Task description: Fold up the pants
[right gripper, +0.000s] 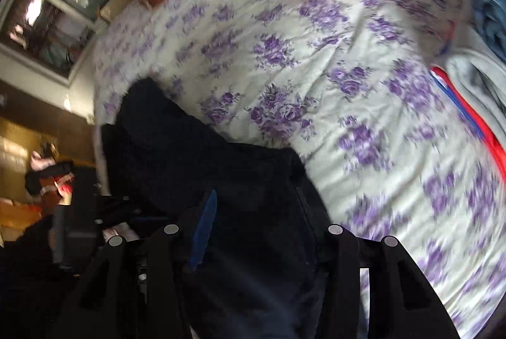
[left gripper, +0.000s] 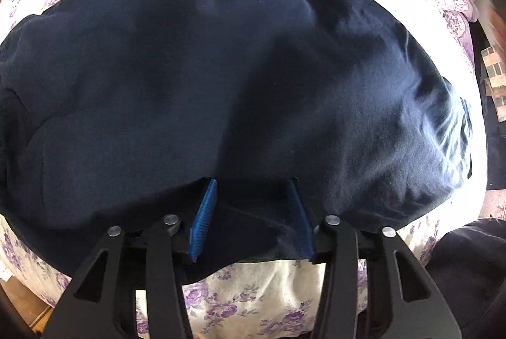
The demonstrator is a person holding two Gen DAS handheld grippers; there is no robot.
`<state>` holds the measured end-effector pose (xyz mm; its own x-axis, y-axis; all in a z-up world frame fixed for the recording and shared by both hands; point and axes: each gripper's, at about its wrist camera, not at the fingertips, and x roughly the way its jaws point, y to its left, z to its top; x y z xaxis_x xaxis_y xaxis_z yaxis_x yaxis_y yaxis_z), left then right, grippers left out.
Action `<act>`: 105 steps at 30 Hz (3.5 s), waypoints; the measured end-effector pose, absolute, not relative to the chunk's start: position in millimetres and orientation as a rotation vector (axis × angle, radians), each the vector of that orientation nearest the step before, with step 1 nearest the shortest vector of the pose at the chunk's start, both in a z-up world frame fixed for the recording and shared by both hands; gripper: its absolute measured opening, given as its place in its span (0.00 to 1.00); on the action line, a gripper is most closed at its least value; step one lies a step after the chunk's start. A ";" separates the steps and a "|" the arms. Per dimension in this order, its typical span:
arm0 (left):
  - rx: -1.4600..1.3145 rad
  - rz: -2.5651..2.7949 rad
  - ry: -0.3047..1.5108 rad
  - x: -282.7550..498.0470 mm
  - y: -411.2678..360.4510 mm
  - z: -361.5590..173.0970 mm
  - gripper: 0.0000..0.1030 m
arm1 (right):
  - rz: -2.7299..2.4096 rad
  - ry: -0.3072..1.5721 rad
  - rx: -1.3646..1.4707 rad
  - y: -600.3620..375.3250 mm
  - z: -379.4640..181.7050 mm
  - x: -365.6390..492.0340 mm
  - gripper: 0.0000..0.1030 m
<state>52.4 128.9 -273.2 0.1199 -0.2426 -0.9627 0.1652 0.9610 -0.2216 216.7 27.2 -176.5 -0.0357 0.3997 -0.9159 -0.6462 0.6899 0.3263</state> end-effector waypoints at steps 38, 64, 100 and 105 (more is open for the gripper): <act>-0.031 -0.344 1.238 112.4 91.4 -166.2 0.46 | 0.605 1.292 0.004 -135.7 -156.0 91.2 0.33; 0.013 -0.383 1.485 68.8 27.2 -241.4 0.34 | 0.123 1.270 0.693 -362.3 -192.8 -78.0 0.67; 0.104 -0.593 1.391 42.7 -59.4 -191.7 0.01 | -0.089 1.179 0.948 -425.5 -234.8 -89.8 0.19; 0.067 -0.742 1.432 61.5 -159.6 -220.4 0.01 | -0.090 1.180 0.912 -422.5 -230.3 -88.0 0.19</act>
<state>61.5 -159.6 -220.4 -0.0415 -0.4209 -0.9062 0.4973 0.7779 -0.3841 -88.0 -422.5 -230.3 0.4210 0.3852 -0.8212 0.5050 0.6524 0.5650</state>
